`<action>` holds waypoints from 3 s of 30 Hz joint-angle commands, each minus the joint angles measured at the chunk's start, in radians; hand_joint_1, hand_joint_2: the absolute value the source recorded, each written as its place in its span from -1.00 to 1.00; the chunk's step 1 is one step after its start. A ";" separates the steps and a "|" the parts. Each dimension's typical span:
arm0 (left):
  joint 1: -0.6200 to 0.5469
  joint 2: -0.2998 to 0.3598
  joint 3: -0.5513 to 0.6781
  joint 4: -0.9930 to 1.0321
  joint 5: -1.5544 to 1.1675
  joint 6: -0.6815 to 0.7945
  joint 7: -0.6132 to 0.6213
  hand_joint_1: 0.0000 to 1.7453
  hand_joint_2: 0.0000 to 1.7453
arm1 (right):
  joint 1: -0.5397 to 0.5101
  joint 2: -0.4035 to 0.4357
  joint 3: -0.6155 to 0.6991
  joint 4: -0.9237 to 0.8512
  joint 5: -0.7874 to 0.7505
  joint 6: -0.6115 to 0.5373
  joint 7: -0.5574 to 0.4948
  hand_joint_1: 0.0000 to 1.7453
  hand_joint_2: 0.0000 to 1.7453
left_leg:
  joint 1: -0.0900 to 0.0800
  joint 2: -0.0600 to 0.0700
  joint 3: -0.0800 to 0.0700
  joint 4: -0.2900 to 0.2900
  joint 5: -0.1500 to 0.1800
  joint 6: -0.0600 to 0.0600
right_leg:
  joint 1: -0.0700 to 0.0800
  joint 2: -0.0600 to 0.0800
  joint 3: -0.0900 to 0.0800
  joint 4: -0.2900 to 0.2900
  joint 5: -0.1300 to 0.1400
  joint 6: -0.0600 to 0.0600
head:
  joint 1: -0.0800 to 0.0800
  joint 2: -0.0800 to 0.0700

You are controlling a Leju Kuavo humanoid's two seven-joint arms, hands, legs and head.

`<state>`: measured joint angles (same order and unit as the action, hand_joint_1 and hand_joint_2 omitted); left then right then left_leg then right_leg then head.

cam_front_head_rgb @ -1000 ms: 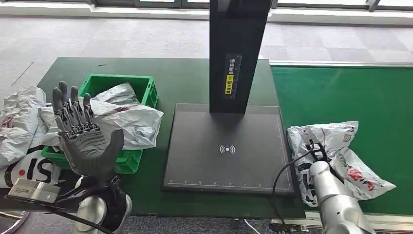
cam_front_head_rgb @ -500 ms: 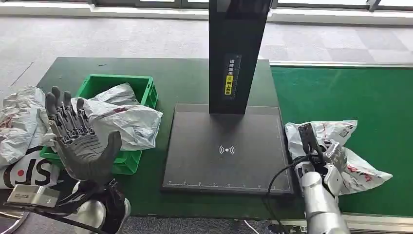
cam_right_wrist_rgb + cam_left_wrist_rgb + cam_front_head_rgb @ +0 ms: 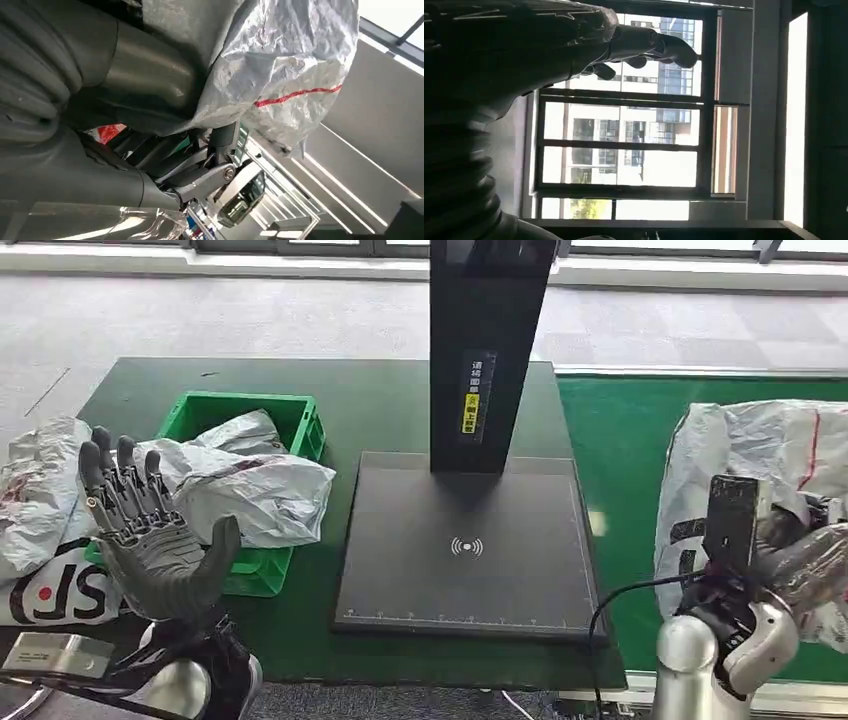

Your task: Moved the parcel from conveyor to table for the left to box.

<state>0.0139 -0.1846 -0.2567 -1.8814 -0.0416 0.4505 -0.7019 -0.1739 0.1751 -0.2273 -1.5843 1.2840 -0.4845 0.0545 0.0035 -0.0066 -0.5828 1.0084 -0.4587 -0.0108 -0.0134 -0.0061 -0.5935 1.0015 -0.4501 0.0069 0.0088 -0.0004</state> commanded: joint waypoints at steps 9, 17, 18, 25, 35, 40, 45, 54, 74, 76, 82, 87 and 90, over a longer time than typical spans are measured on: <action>-0.023 0.030 0.018 0.018 0.014 -0.001 0.004 -1.00 1.00 | -0.037 -0.027 0.290 0.044 -0.086 0.174 -0.127 1.00 1.00 | 0.000 0.004 0.002 -0.001 0.000 0.000 | 0.000 0.004 0.000 -0.001 0.001 -0.001 | 0.000 0.000; -0.026 0.030 0.018 0.021 0.014 0.000 0.004 -1.00 1.00 | -0.042 -0.028 0.309 0.058 -0.082 0.169 -0.114 1.00 1.00 | 0.001 0.003 0.004 -0.002 0.001 -0.001 | 0.001 0.003 0.003 -0.003 0.001 -0.001 | 0.000 0.000; -0.026 0.030 0.018 0.021 0.014 0.000 0.004 -1.00 1.00 | -0.042 -0.031 0.307 0.057 -0.082 0.169 -0.114 1.00 1.00 | 0.001 0.003 0.004 -0.003 0.001 -0.001 | 0.002 0.003 0.004 -0.004 0.002 -0.001 | 0.000 0.000; -0.051 0.042 0.003 0.054 0.028 0.004 0.004 -1.00 1.00 | -0.089 -0.041 0.567 0.210 -0.176 0.303 -0.151 1.00 1.00 | 0.001 0.006 0.003 -0.002 0.000 -0.001 | 0.001 0.006 0.001 -0.001 0.002 -0.001 | 0.000 0.000; -0.082 0.041 -0.012 0.088 0.047 0.011 0.004 -1.00 1.00 | -0.141 -0.040 0.669 0.372 -0.257 0.322 -0.163 1.00 1.00 | 0.002 0.004 0.004 -0.003 0.001 -0.001 | 0.002 0.004 0.003 -0.003 0.002 -0.001 | 0.000 0.000; -0.106 0.045 -0.023 0.109 0.058 0.022 0.004 -1.00 1.00 | -0.174 -0.042 0.703 0.469 -0.298 0.330 -0.170 1.00 1.00 | 0.002 0.002 0.004 -0.003 0.002 -0.001 | 0.002 0.003 0.003 -0.003 0.002 -0.001 | 0.000 0.000; -0.138 0.057 -0.040 0.137 0.076 0.034 0.004 -1.00 1.00 | -0.209 -0.041 0.737 0.587 -0.351 0.323 -0.205 1.00 1.00 | 0.001 0.002 0.004 -0.003 0.002 -0.001 | 0.001 0.002 0.003 -0.003 0.002 -0.001 | 0.000 0.000; -0.165 0.058 -0.052 0.160 0.080 0.047 0.004 -1.00 1.00 | -0.266 -0.019 0.774 0.754 -0.385 0.337 -0.226 1.00 1.00 | 0.001 0.002 0.003 -0.002 0.001 -0.001 | 0.002 0.002 0.003 -0.002 0.001 -0.001 | 0.000 0.000; -0.170 0.058 -0.052 0.163 0.080 0.051 0.004 -1.00 1.00 | -0.272 -0.016 0.785 0.778 -0.388 0.339 -0.234 1.00 1.00 | 0.001 0.001 0.002 -0.002 0.001 -0.001 | 0.001 0.002 0.001 -0.001 0.001 -0.001 | 0.000 0.000; -0.170 0.058 -0.052 0.163 0.080 0.051 0.004 -1.00 1.00 | -0.272 -0.016 0.785 0.778 -0.388 0.339 -0.234 1.00 1.00 | 0.001 0.001 0.001 -0.001 0.001 -0.001 | 0.001 0.002 0.001 0.000 0.001 -0.001 | 0.000 0.000; -0.170 0.058 -0.052 0.163 0.080 0.051 0.004 -1.00 1.00 | -0.272 -0.016 0.785 0.778 -0.388 0.339 -0.234 1.00 1.00 | 0.001 0.001 0.002 -0.001 0.001 -0.001 | 0.001 0.002 0.001 -0.001 0.001 -0.001 | 0.000 0.000; -0.170 0.059 -0.053 0.163 0.080 0.052 0.004 -1.00 1.00 | -0.277 -0.013 0.792 0.790 -0.390 0.340 -0.236 1.00 1.00 | 0.001 0.002 0.002 -0.002 0.001 -0.001 | 0.001 0.002 0.001 -0.001 0.001 -0.001 | 0.000 0.000; -0.175 0.059 -0.055 0.166 0.077 0.059 0.004 -1.00 1.00 | -0.285 -0.009 0.805 0.812 -0.397 0.345 -0.246 1.00 1.00 | 0.001 0.001 0.002 -0.001 0.001 -0.001 | 0.002 0.002 0.001 -0.001 0.001 -0.001 | 0.000 0.000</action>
<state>-0.1242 -0.1629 -0.2777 -1.7632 0.0313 0.4994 -0.7015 -0.4003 0.1720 0.5085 -0.8717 0.8965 -0.1495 -0.1801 0.0043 -0.0058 -0.5826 1.0084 -0.4577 -0.0116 -0.0124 -0.0046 -0.5940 1.0020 -0.4498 0.0062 0.0088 -0.0004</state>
